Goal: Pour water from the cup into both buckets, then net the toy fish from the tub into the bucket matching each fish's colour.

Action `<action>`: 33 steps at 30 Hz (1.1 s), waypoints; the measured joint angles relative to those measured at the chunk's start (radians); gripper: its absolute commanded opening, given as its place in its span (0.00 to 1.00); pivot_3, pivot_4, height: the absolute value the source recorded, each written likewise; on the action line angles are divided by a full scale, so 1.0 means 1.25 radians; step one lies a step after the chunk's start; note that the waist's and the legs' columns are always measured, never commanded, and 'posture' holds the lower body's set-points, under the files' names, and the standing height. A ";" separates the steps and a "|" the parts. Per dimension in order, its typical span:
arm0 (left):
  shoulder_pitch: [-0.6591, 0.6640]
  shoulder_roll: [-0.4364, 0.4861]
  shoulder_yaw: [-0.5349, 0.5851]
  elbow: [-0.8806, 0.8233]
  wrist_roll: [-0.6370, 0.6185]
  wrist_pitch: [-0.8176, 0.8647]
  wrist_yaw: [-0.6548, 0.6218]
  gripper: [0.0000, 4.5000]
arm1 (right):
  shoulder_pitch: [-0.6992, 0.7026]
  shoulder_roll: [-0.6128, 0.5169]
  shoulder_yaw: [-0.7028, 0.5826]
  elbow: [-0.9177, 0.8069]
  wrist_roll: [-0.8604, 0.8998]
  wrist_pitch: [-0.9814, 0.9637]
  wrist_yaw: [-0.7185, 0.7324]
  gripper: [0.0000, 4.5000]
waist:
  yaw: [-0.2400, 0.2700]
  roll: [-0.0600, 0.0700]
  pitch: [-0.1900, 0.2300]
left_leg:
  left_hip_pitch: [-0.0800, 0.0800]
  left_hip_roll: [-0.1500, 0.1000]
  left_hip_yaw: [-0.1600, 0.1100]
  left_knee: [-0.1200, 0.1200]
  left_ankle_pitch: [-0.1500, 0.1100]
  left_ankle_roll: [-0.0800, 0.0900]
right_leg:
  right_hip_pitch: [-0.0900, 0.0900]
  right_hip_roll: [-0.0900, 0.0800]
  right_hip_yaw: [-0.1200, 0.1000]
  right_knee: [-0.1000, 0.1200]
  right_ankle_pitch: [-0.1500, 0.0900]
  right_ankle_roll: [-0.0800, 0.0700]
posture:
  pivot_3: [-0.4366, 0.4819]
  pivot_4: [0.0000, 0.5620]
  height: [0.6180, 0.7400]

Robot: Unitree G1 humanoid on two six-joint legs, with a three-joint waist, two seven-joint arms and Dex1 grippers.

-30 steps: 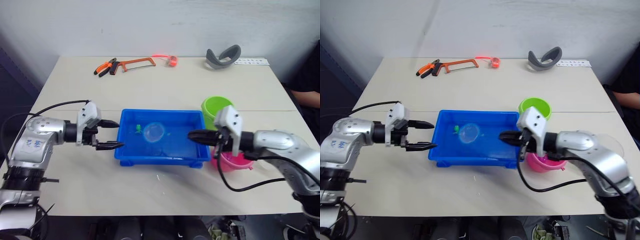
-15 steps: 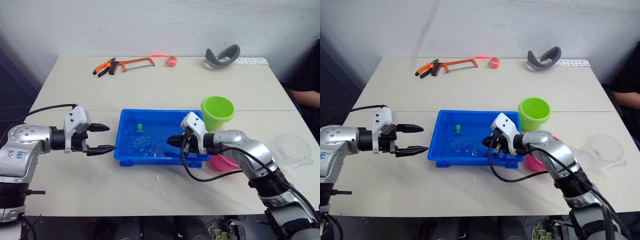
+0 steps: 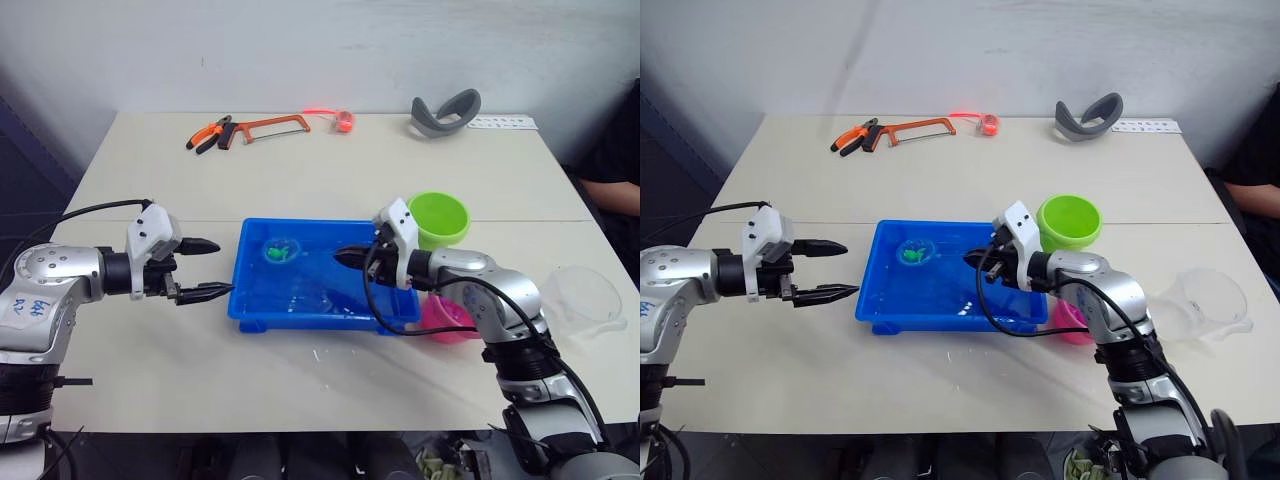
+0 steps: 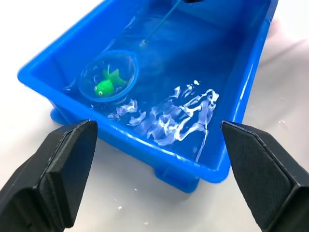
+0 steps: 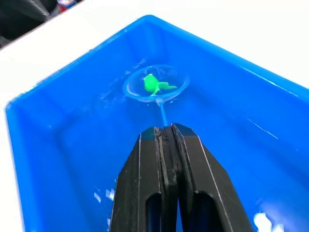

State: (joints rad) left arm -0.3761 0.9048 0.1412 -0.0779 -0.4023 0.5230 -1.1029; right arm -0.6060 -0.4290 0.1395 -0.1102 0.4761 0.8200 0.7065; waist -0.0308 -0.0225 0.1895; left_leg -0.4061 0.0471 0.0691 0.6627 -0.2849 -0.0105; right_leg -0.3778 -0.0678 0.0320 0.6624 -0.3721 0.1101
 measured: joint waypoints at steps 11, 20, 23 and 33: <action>-0.185 -0.117 -0.081 0.137 -0.010 -0.007 -0.026 0.99 | 0.190 -0.207 -0.066 -0.291 -0.033 -0.082 0.060 0.00 | 0.003 0.000 0.000 | 0.000 0.000 0.000 0.000 0.000 0.000 | 0.001 0.004 0.000 -0.001 0.000 0.000 | 0.48 0.27 1.00; -0.328 -0.237 -0.155 0.265 0.004 -0.066 -0.076 0.99 | 0.275 -0.289 -0.319 -0.427 0.059 0.010 0.011 0.00 | 0.007 0.000 0.000 | 0.000 -0.001 0.000 0.001 0.001 -0.001 | 0.001 0.005 0.001 -0.002 0.000 0.000 | 0.48 0.27 1.00; -0.350 -0.278 -0.171 0.269 0.006 -0.080 -0.090 0.99 | 0.294 -0.325 -0.407 -0.440 0.079 0.044 -0.004 0.00 | 0.010 0.000 0.000 | 0.000 -0.001 0.000 0.001 0.001 -0.001 | 0.001 0.004 0.001 -0.002 0.000 0.001 | 0.48 0.27 1.00; -0.352 -0.337 -0.191 0.244 0.001 -0.068 -0.090 0.99 | 0.362 -0.429 -0.492 -0.351 -0.015 -0.024 -0.018 0.00 | 0.003 0.000 0.000 | 0.001 -0.001 0.001 0.001 0.001 -0.001 | 0.001 0.005 0.003 -0.002 0.000 0.001 | 0.48 0.27 1.00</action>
State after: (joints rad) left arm -0.8161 0.4833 -0.0971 0.2265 -0.4013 0.4377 -1.2159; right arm -0.1534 -0.9649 -0.4756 -0.5486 0.4570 0.7904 0.6844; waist -0.0272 -0.0227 0.1897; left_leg -0.4054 0.0457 0.0700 0.6639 -0.2837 -0.0116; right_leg -0.3765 -0.0611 0.0356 0.6602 -0.3718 0.1110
